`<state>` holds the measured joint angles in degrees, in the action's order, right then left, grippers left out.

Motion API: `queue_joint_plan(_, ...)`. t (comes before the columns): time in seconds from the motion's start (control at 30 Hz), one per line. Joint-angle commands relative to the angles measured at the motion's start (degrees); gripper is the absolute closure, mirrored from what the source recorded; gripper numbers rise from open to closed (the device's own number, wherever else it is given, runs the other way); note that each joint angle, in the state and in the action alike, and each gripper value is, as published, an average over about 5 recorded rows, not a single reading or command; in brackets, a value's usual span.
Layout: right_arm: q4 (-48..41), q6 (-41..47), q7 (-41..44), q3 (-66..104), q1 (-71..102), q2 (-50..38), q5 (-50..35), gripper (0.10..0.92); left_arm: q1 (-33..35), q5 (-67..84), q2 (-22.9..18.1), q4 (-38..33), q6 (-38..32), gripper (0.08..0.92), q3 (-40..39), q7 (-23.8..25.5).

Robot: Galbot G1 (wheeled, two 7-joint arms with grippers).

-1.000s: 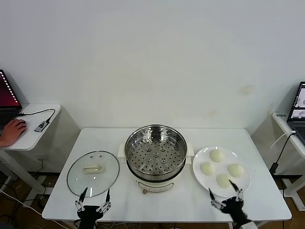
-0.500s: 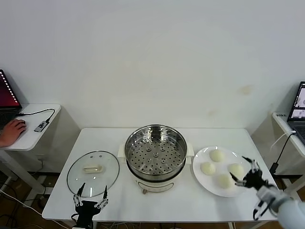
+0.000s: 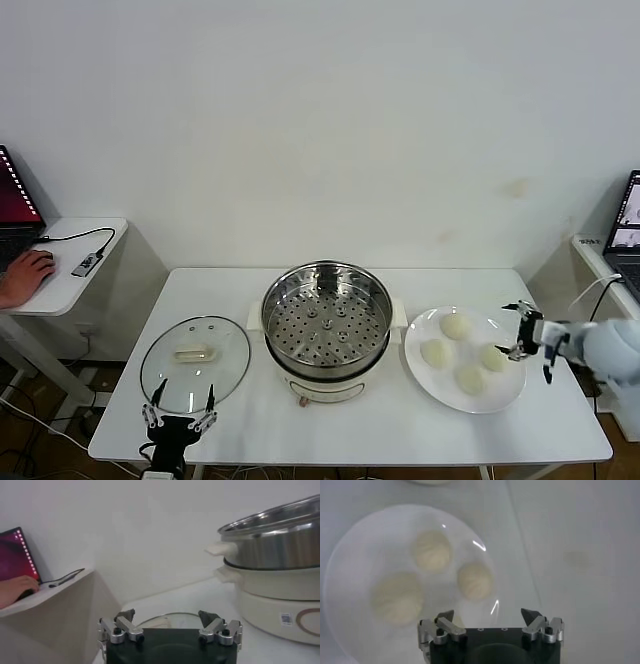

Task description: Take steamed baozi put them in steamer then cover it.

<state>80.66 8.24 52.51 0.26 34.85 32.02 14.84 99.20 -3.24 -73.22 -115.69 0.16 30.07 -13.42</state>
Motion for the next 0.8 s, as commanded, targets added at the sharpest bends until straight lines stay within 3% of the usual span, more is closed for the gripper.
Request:
queue_joint_plan(0.03, -13.13, -2.96, 9.02, -23.53, -23.54, 2.34, 1.17, 0.203, -0.03, -0.62, 0.01, 0.3, 0.04, 0.177, 0.91, -0.24)
queue_joint_plan(0.8, -25.51, -2.22, 5.95, -31.56, -28.12, 16.47, 2.23, 0.203, 0.03, -1.55, 0.89, 0.85, -0.25, 0.177, 2.85, -0.71)
